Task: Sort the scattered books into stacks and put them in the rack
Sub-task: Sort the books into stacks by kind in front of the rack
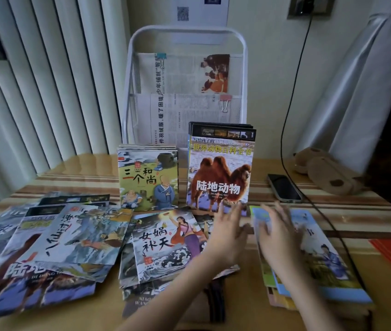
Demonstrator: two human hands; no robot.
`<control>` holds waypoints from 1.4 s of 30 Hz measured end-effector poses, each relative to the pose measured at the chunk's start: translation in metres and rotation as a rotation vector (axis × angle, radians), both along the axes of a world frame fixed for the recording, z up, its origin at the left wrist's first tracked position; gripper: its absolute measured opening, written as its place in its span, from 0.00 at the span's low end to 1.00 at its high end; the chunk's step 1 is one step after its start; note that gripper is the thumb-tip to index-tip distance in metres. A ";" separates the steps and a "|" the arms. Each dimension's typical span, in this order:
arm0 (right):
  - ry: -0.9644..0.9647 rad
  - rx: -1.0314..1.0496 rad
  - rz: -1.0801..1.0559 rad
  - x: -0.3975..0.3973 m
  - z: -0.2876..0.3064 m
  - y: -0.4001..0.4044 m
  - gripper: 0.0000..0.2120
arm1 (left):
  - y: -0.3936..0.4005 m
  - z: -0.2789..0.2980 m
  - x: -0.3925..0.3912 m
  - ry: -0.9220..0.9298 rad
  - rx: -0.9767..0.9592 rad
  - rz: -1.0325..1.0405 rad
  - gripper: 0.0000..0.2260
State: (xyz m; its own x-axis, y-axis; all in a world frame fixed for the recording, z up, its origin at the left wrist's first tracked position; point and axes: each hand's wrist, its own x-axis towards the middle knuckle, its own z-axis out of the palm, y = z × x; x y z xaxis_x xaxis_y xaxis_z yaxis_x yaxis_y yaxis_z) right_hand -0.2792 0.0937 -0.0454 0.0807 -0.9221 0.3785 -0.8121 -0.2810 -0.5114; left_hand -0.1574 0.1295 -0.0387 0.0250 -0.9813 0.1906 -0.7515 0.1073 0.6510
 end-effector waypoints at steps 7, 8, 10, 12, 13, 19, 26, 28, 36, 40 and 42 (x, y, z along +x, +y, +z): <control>0.213 0.358 0.129 0.097 -0.024 0.019 0.34 | 0.065 -0.027 0.115 -0.338 0.381 0.600 0.34; 0.290 0.362 0.110 0.103 -0.029 0.021 0.34 | 0.070 -0.032 0.118 -0.362 0.373 0.586 0.35; 0.207 0.258 0.120 0.112 -0.032 0.028 0.27 | 0.073 -0.037 0.114 -0.343 0.373 0.531 0.35; -0.053 0.241 0.126 0.112 -0.023 0.030 0.20 | 0.069 -0.033 0.103 -0.320 0.386 0.429 0.33; -0.197 0.287 0.112 0.110 -0.017 0.027 0.21 | 0.067 -0.030 0.097 -0.303 0.385 0.371 0.32; -0.437 0.584 0.048 0.082 -0.009 0.002 0.30 | 0.068 -0.034 0.083 -0.321 0.339 0.222 0.34; -0.452 0.414 0.051 0.086 -0.029 0.006 0.11 | 0.080 -0.035 0.146 -0.470 0.405 0.542 0.32; -0.487 0.412 0.043 0.086 -0.033 0.007 0.12 | 0.085 -0.035 0.152 -0.480 0.406 0.570 0.33; -0.853 0.336 0.207 0.080 -0.028 0.022 0.07 | 0.085 -0.033 0.151 -0.303 0.239 0.619 0.37; -0.945 0.259 0.238 0.080 -0.022 0.023 0.09 | 0.080 -0.028 0.159 -0.079 0.155 0.517 0.31; -0.948 0.226 0.271 0.081 -0.023 0.023 0.11 | 0.079 -0.032 0.160 0.134 0.086 0.483 0.29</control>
